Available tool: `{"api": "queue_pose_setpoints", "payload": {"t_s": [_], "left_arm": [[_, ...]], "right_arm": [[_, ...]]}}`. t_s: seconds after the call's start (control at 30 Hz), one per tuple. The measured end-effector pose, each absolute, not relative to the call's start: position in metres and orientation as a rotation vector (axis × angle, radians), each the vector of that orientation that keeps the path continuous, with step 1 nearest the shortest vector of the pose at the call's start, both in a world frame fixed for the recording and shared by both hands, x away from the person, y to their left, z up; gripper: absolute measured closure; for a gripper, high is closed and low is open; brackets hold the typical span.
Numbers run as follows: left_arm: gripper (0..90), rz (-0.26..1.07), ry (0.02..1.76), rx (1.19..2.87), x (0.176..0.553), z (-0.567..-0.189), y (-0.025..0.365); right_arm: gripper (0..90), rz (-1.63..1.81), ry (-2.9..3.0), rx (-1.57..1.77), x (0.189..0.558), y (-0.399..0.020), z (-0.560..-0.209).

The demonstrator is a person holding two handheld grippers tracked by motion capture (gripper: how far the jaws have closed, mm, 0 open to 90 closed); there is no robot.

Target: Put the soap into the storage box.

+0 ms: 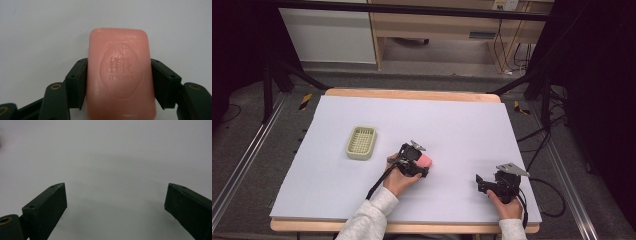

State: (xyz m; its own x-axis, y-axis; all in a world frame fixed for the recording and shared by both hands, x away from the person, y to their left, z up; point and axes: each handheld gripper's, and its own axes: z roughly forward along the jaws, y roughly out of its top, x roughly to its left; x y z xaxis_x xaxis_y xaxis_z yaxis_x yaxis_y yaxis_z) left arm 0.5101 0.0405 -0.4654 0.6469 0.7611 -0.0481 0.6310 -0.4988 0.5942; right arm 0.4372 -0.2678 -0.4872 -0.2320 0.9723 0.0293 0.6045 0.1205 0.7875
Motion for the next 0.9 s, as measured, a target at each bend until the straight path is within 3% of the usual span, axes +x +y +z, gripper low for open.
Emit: {"api": "queue_pose_setpoints", "payload": {"t_s": [0.9], "left_arm": [[37.4, 0.304, 1.039, 2.243, 0.498, -0.435, 0.074]], "right_arm": [[4.6, 0.953, 1.899, 1.526, 0.437, -0.268, -0.487]]}}
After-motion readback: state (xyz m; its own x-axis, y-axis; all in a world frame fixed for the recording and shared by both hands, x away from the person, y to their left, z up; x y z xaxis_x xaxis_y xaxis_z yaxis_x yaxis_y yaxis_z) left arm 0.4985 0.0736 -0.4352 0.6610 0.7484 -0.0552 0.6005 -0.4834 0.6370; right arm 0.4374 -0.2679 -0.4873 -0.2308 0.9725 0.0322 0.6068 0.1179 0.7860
